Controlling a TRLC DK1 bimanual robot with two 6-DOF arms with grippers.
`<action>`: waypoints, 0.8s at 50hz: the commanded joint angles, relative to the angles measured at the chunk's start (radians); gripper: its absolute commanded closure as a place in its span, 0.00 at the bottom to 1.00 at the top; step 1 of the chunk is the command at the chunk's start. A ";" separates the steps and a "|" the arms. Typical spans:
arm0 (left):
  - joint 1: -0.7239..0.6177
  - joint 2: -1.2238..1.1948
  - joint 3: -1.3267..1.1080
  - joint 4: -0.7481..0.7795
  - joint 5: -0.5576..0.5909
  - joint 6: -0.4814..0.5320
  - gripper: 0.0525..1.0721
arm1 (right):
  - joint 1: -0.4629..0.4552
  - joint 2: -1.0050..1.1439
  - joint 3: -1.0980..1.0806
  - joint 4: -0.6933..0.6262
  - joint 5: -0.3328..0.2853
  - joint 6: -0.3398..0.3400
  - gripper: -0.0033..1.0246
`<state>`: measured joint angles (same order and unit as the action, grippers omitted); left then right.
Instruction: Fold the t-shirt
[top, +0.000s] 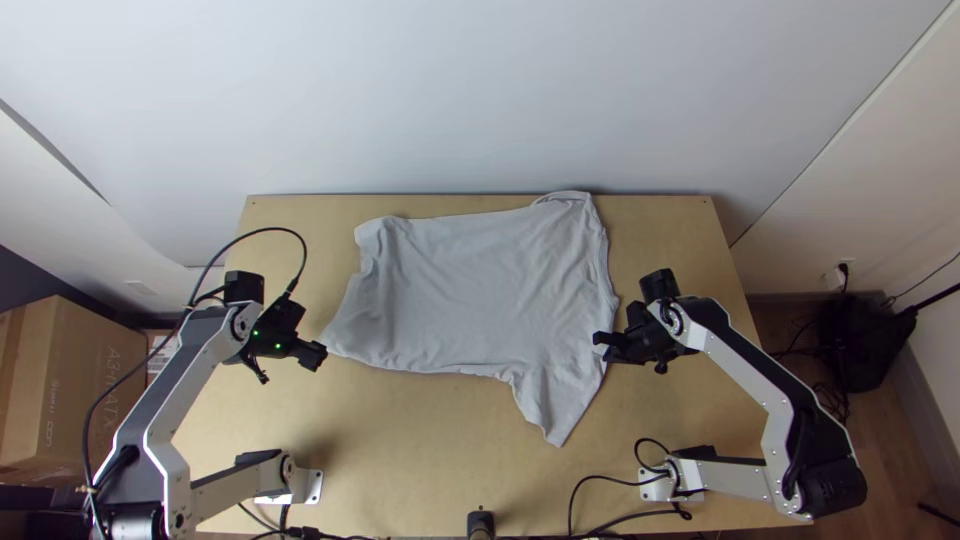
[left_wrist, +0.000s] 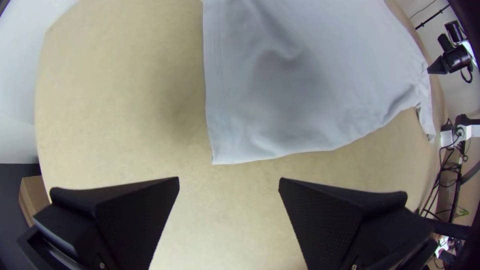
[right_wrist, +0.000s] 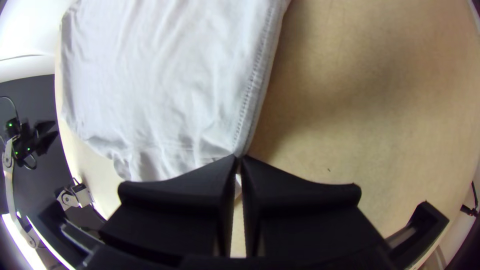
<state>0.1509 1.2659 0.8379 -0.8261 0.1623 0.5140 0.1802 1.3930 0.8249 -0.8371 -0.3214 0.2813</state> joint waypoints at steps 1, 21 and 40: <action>-0.002 0.067 -0.039 0.051 -0.018 0.035 0.06 | -0.005 -0.038 -0.007 -0.025 0.007 0.029 0.97; -0.027 0.191 -0.045 0.139 -0.014 0.034 0.16 | 0.001 -0.115 -0.067 -0.026 0.010 0.061 0.97; -0.090 0.176 -0.080 0.211 0.026 -0.043 0.55 | 0.027 -0.173 -0.104 -0.026 0.021 0.093 0.97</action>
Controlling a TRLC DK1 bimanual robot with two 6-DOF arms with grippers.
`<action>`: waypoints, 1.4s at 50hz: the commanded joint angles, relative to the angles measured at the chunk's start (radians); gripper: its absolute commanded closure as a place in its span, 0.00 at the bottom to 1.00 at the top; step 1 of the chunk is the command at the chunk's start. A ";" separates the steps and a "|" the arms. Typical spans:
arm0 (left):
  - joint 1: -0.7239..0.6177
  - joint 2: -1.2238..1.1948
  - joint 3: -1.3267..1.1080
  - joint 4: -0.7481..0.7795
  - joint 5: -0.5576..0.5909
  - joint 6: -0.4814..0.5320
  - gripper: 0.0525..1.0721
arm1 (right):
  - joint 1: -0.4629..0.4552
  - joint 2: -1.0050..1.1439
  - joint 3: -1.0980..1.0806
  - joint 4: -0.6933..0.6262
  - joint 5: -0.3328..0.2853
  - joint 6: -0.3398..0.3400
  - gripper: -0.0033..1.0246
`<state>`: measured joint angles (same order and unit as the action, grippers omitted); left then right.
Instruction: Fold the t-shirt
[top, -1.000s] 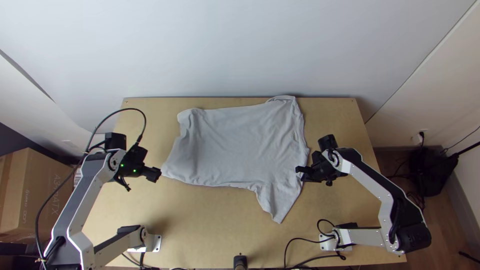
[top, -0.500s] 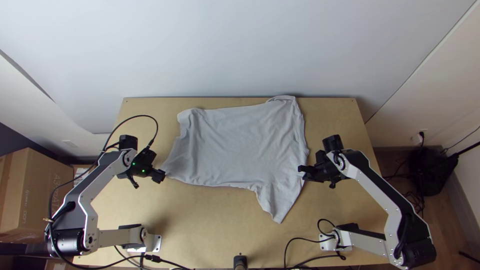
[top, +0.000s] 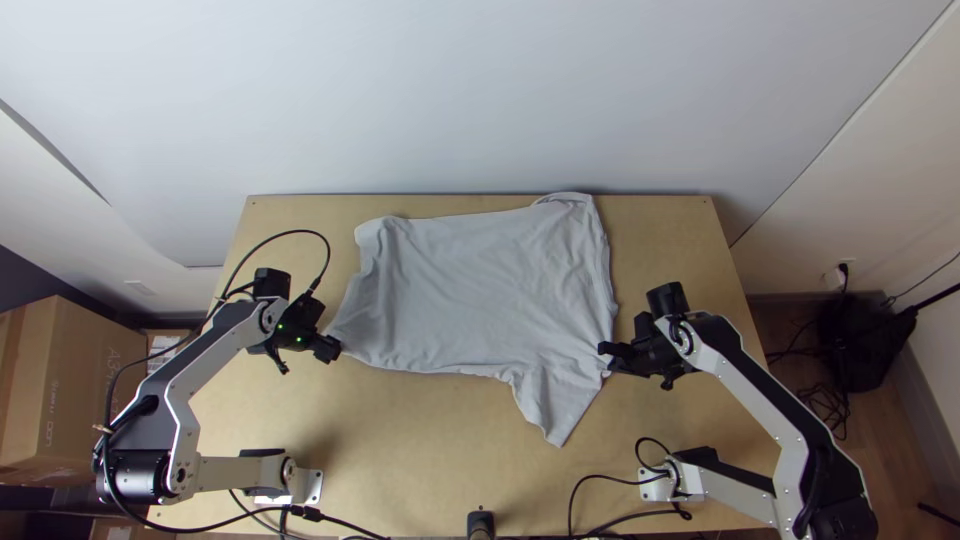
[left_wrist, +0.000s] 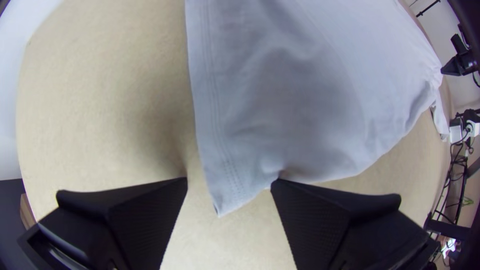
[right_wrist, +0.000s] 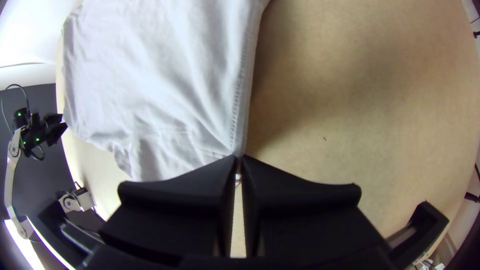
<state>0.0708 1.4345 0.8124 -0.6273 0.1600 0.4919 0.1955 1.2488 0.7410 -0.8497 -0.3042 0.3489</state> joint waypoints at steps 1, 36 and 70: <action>-0.009 0.001 -0.056 0.018 0.030 -0.026 0.69 | 0.013 -0.034 -0.017 -0.014 0.004 0.025 0.97; 0.123 -0.375 0.223 -0.149 0.092 -0.351 0.97 | -0.097 -0.184 0.186 -0.009 0.004 -0.027 0.98; 0.118 -0.204 0.953 -0.051 -0.027 -0.612 0.97 | -0.036 0.213 1.213 0.061 0.002 -0.153 0.97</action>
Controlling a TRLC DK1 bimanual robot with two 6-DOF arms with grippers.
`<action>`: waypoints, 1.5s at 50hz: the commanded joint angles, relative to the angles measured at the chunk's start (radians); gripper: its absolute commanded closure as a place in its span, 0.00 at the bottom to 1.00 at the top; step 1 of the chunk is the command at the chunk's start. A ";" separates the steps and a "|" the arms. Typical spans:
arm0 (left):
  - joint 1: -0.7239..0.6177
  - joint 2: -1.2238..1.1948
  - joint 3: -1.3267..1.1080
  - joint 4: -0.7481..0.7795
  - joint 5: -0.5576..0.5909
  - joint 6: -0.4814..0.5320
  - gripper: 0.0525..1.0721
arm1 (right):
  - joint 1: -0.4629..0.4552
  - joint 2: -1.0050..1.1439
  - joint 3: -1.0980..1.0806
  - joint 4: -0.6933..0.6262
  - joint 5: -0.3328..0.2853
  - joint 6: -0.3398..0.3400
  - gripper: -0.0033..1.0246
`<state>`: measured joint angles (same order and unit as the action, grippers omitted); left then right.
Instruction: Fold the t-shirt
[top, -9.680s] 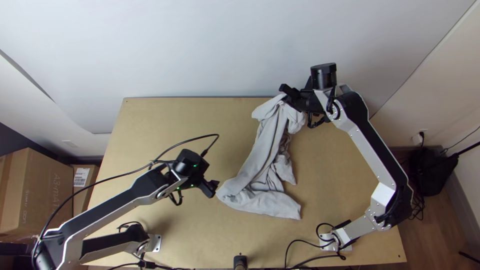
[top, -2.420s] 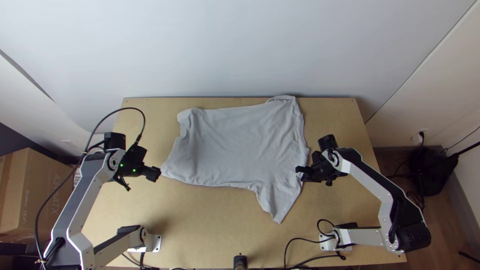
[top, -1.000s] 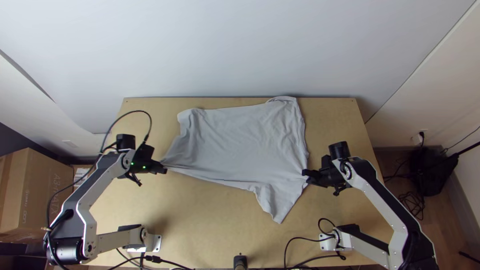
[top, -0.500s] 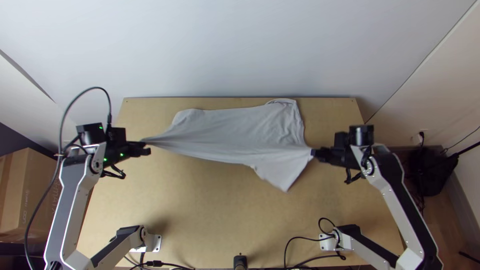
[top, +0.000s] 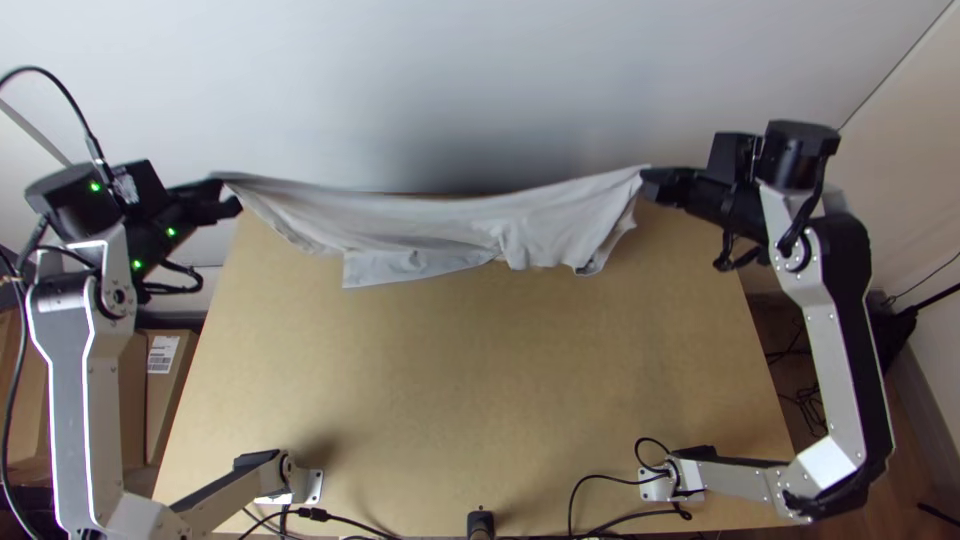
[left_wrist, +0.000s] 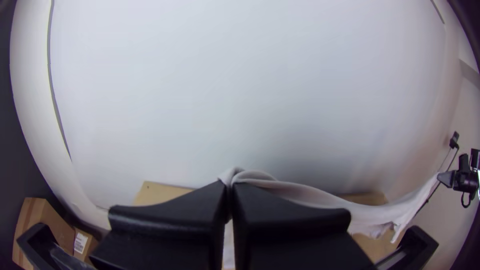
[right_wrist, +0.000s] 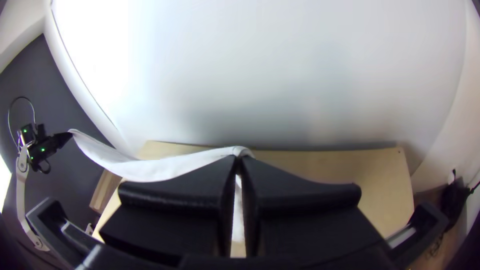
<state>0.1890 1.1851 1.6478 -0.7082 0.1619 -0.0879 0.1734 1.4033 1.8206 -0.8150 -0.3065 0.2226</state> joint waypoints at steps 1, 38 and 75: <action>0.000 0.056 0.144 0.033 -0.039 -0.032 0.98 | -0.015 0.072 0.166 0.027 0.004 -0.026 0.97; 0.033 -0.292 0.500 0.058 -0.124 -0.021 0.98 | 0.012 -0.336 0.414 0.073 0.033 0.015 0.97; -0.036 -0.660 -0.592 0.181 -0.041 -0.082 0.98 | 0.028 -0.557 -0.592 0.324 0.027 0.044 0.98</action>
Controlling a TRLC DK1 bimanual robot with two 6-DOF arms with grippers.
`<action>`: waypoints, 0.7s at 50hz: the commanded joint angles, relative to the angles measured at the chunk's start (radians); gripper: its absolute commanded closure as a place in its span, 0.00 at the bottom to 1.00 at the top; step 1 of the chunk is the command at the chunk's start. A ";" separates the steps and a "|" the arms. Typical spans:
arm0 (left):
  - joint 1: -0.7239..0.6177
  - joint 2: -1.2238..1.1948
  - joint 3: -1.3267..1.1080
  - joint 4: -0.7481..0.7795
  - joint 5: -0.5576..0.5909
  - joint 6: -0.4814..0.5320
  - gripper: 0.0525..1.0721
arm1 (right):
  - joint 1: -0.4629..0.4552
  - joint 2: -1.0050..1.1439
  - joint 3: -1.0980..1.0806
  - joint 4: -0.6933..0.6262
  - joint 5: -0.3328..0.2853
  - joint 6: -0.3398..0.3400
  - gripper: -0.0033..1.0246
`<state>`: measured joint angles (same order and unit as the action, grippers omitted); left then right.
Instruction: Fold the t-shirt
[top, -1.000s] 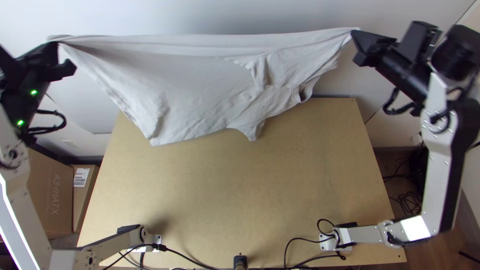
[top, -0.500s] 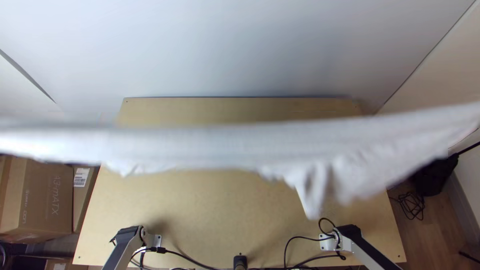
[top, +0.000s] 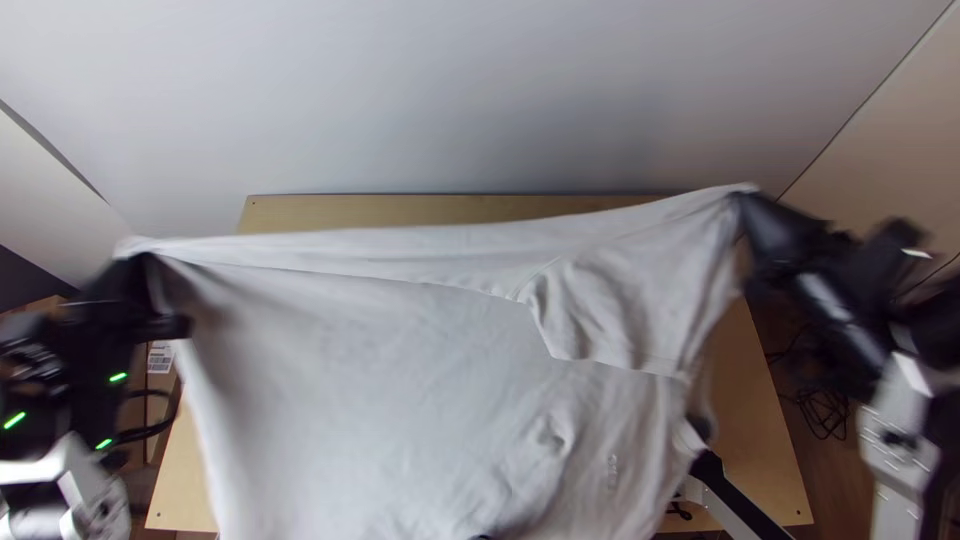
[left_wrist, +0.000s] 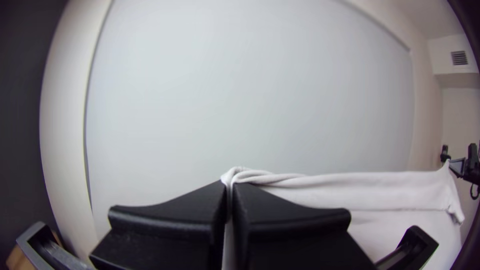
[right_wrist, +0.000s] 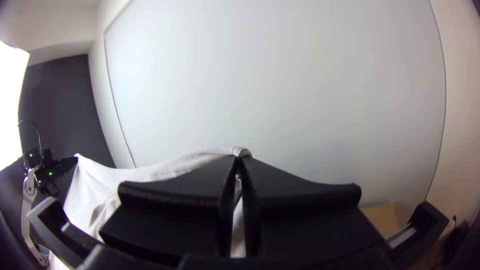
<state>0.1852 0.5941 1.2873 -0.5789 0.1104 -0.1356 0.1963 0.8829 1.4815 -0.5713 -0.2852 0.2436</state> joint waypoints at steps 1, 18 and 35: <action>-0.043 -0.077 -0.295 0.065 0.012 -0.035 0.98 | 0.002 -0.033 -0.302 0.096 0.006 0.033 0.98; -0.122 0.265 -0.691 0.439 0.012 -0.047 0.98 | 0.002 0.288 -0.714 0.453 0.006 0.072 0.98; -0.130 0.759 -0.568 0.695 0.005 -0.045 0.98 | -0.024 0.631 -0.521 0.521 0.006 0.080 0.98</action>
<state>0.0559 1.2533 0.6453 0.0669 0.1188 -0.1616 0.1871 1.4391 0.8814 -0.0753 -0.2848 0.3065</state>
